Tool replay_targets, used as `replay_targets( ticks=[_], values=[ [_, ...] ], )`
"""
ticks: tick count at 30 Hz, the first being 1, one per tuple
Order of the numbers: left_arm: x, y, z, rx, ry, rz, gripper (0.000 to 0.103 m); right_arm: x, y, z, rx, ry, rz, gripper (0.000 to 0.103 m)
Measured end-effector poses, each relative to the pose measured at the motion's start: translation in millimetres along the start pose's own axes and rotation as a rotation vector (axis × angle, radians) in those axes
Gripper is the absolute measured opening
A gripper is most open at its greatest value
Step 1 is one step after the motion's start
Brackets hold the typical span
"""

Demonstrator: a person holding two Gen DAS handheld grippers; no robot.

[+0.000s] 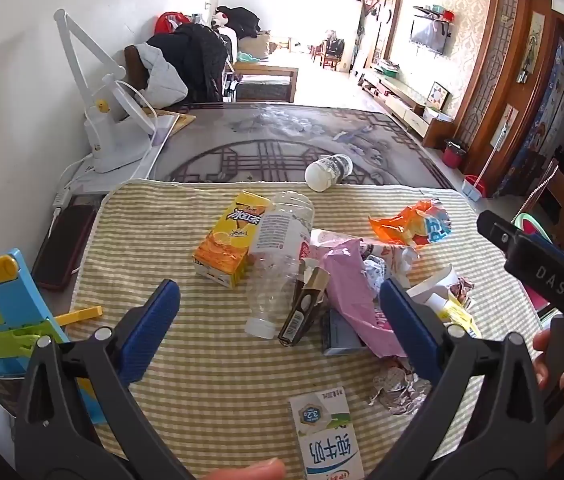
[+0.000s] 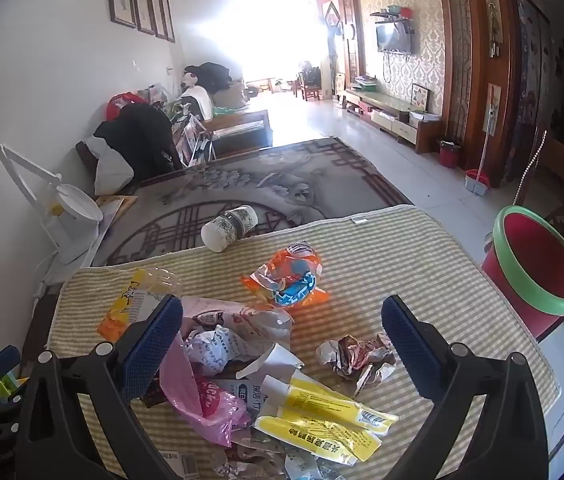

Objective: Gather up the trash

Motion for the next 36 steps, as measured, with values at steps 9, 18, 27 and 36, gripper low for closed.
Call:
replay_targets(
  ticks=[9,18,27,36],
  values=[
    [4.3,-8.4,4.5,-0.009,0.0,0.003,0.098,2.4,-5.8,3.0,-0.002,0.009,0.007,0.096],
    [-1.3,-8.6,9.9,0.01,0.021,0.009,0.098,1.9,-13.5,5.0,0.011,0.007,0.025,0.096],
    [-2.0,-11.6,12.2,0.017,0.027,0.017,0.098,0.7,-13.3,6.0,0.016,0.005,0.025,0.096],
    [-3.6,-10.9,16.8,0.034,0.038,0.011,0.098,-0.1,-17.3,7.8,0.022,0.006,0.035,0.096]
  ],
)
Point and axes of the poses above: each gripper's, at about its wrist camera, not at the fingertips, and z roughly the way its jaws point, y to its left, x to its underside, the point moved 2 cm from there along z, roughly the way its jaws point, and after that the axes turned 3 degrees about y, right-handed, at the moved point
